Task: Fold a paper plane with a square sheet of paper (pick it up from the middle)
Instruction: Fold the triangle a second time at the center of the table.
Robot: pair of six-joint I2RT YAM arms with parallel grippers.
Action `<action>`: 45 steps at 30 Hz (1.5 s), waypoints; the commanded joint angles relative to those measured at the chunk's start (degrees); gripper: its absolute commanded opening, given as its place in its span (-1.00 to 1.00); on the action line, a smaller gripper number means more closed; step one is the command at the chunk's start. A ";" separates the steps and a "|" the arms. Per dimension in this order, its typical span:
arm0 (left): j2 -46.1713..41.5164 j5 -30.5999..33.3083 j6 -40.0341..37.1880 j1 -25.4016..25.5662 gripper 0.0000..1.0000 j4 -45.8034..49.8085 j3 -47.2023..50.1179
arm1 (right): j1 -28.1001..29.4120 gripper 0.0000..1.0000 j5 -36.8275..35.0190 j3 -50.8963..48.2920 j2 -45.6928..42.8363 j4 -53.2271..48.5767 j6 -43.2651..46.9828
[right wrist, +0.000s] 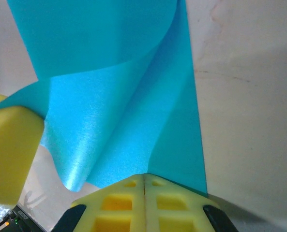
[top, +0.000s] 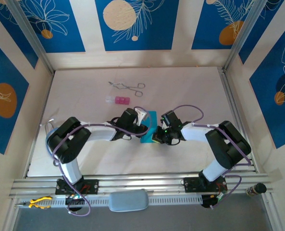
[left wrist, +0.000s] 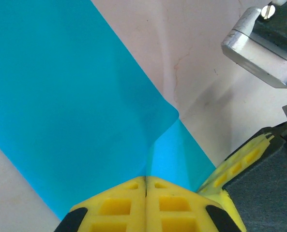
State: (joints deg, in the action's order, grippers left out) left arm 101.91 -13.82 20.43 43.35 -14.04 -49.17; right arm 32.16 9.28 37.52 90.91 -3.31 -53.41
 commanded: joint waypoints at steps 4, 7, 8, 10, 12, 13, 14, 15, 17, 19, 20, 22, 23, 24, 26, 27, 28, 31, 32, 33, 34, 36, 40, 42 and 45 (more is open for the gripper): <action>1.62 2.04 -2.12 -1.07 -1.00 0.44 -1.63 | -0.50 -1.00 -2.14 -1.03 0.76 -7.85 1.07; 1.98 2.28 -2.23 -1.08 -1.00 0.47 -1.72 | -0.61 -1.00 -2.13 -1.04 0.69 -8.11 1.03; 2.06 2.46 -2.23 -1.14 -1.00 0.57 -1.72 | -0.61 -1.00 -2.11 -0.99 0.68 -8.13 1.02; 2.20 2.96 -2.02 -1.20 -1.00 0.86 -1.66 | -0.57 -1.00 -2.15 -0.93 0.70 -8.21 1.02; 2.11 3.48 -2.05 -1.25 -1.00 0.88 -1.39 | -0.60 -1.00 -2.16 -0.94 0.67 -8.21 1.07; 2.07 3.68 -1.97 -1.23 -1.00 0.78 -1.28 | -0.57 -1.00 -2.24 -0.95 0.73 -8.20 1.02; 2.01 3.97 -1.97 -1.32 -1.00 0.64 -1.19 | -0.59 -1.00 -2.25 -0.95 0.76 -8.25 1.03; 2.07 3.98 -1.89 -1.26 -1.00 0.52 -1.11 | -0.61 -1.00 -2.24 -0.89 0.76 -8.29 1.03; 2.07 4.07 -1.88 -1.43 -1.00 0.51 -1.18 | -0.61 -1.00 -2.25 -0.87 0.84 -8.38 0.98; 2.15 4.24 -1.80 -1.43 -1.00 0.58 -1.18 | -0.59 -1.00 -2.25 -0.72 0.84 -8.42 1.04; 2.24 4.25 -1.71 -1.45 -1.00 0.51 -1.24 | -0.62 -1.00 -2.26 -0.71 0.84 -8.52 1.10; 2.26 4.76 -1.29 -1.56 -1.00 1.18 -1.37 | -0.60 -1.00 -2.25 -0.63 0.87 -8.56 1.09; 2.24 4.84 -1.21 -1.65 -1.00 1.18 -1.21 | -0.61 -1.00 -2.20 -0.52 0.93 -8.62 1.17; 2.16 4.69 -1.01 -1.61 -1.00 1.04 -1.12 | -0.62 -1.00 -2.25 -0.53 0.93 -8.64 1.11; 2.20 4.43 -0.70 -1.63 -1.00 0.58 -0.66 | -0.56 -1.00 -2.25 -0.46 0.98 -8.64 1.08; 2.22 4.29 -0.49 -1.72 -1.00 0.49 -0.58 | -0.61 -1.00 -2.19 -0.48 1.02 -8.69 1.05; 2.32 4.25 -0.22 -1.78 -1.00 0.44 -0.49 | -0.61 -1.00 -2.23 -0.39 1.10 -8.73 1.11; 2.42 4.06 0.14 -1.85 -1.00 0.16 -0.27 | -0.61 -1.00 -2.25 -0.32 1.18 -8.82 1.04; 2.37 4.03 0.23 -1.90 -1.00 0.23 -0.26 | -0.54 -1.00 -2.25 -0.29 1.17 -8.82 1.02; 2.42 4.34 0.31 -1.92 -1.00 0.63 -0.30 | -0.56 -1.00 -2.25 -0.30 1.20 -8.82 1.02; 2.35 4.59 0.49 -2.01 -1.00 0.87 -0.27 | -0.54 -1.00 -2.25 -0.25 1.20 -8.83 1.02; 2.33 4.14 0.56 -2.16 -1.00 0.72 0.00 | -0.52 -1.00 -2.29 -0.19 1.15 -8.96 1.03; 2.55 3.59 1.36 -2.43 -1.00 0.87 -0.05 | -0.52 -1.00 -2.13 0.07 1.39 -8.91 1.02; 2.73 3.15 1.68 -2.59 -1.00 0.58 -0.03 | -0.52 -1.00 -2.09 0.12 1.37 -8.90 1.02; 3.03 2.50 1.75 -2.67 -1.00 0.42 -0.21 | -0.43 -1.00 -2.07 0.19 1.39 -8.82 1.11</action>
State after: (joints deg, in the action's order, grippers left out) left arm 103.48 -10.07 21.21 41.63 -14.04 -49.60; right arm 31.90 9.41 38.26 90.91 -5.41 -53.36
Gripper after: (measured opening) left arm 0.061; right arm 0.045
